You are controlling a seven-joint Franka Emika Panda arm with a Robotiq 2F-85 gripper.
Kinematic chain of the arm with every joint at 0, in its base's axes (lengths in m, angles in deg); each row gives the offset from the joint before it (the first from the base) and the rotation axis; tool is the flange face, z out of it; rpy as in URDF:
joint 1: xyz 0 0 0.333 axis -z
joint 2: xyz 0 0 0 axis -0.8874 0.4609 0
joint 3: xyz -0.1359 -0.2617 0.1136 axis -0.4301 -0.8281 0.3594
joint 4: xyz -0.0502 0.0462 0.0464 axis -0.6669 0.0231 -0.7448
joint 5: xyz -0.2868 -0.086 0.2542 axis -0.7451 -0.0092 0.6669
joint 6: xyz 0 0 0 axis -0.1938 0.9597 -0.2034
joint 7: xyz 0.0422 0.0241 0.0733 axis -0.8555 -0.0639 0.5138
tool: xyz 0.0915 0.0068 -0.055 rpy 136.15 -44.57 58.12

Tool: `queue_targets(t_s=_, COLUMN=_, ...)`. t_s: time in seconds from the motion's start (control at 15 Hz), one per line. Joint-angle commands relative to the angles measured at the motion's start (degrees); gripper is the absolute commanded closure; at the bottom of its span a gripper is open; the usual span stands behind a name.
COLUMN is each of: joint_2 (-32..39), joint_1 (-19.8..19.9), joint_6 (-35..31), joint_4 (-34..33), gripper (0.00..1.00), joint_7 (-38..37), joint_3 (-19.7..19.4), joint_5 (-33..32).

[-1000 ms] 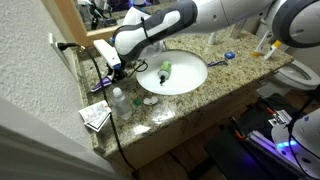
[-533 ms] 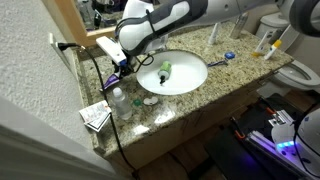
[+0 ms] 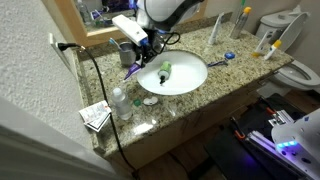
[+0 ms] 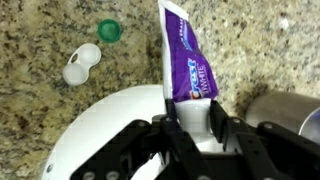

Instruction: Move the purple tube of toothpaste to the right side of the counter

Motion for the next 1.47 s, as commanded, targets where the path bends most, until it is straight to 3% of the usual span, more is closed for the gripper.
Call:
queue_targets(t_s=0.0, joint_2=-10.99, joint_1=2.67, joint_6=-4.31, joint_4=13.98, gripper=0.88, joint_7=-9.42, joint_3=-1.39, joint_5=-4.04)
queue_targets(t_s=0.2, joint_2=-17.73, joint_1=6.89, joint_6=-8.10, joint_4=23.22, gripper=0.88, joint_7=-15.66, joint_3=-1.32, joint_5=-4.12)
queue_targets(t_s=0.4, joint_2=-24.64, joint_1=12.63, joint_6=-19.09, joint_4=33.00, gripper=0.88, joint_7=-1.96, joint_3=3.10, joint_5=11.64)
queue_targets(t_s=0.47, joint_2=-18.40, joint_1=11.81, joint_6=-13.67, joint_4=24.95, gripper=0.63, joint_7=-8.13, joint_3=2.21, joint_5=4.99)
queue_targets(t_s=0.6, joint_2=-22.08, joint_1=13.40, joint_6=-16.85, joint_4=29.76, gripper=0.63, joint_7=-3.45, joint_3=3.31, joint_5=9.72)
queue_targets(t_s=0.67, joint_2=-23.11, joint_1=13.56, joint_6=-17.26, joint_4=30.88, gripper=0.88, joint_7=-3.33, joint_3=3.55, joint_5=9.99)
queue_targets(t_s=0.87, joint_2=-23.10, joint_1=17.89, joint_6=-20.21, joint_4=33.63, gripper=0.88, joint_7=-10.30, joint_3=-0.13, joint_5=-0.84)
queue_targets(t_s=1.2, joint_2=-28.06, joint_1=28.66, joint_6=-17.49, joint_4=37.45, gripper=0.88, joint_7=-19.76, joint_3=-8.40, joint_5=-21.25)
queue_targets(t_s=1.33, joint_2=-28.28, joint_1=33.24, joint_6=-20.15, joint_4=37.91, gripper=0.88, joint_7=-22.04, joint_3=-11.27, joint_5=-24.78)
queue_targets(t_s=1.4, joint_2=-26.12, joint_1=31.24, joint_6=-18.15, joint_4=35.55, gripper=0.63, joint_7=-19.47, joint_3=-8.96, joint_5=-22.00)
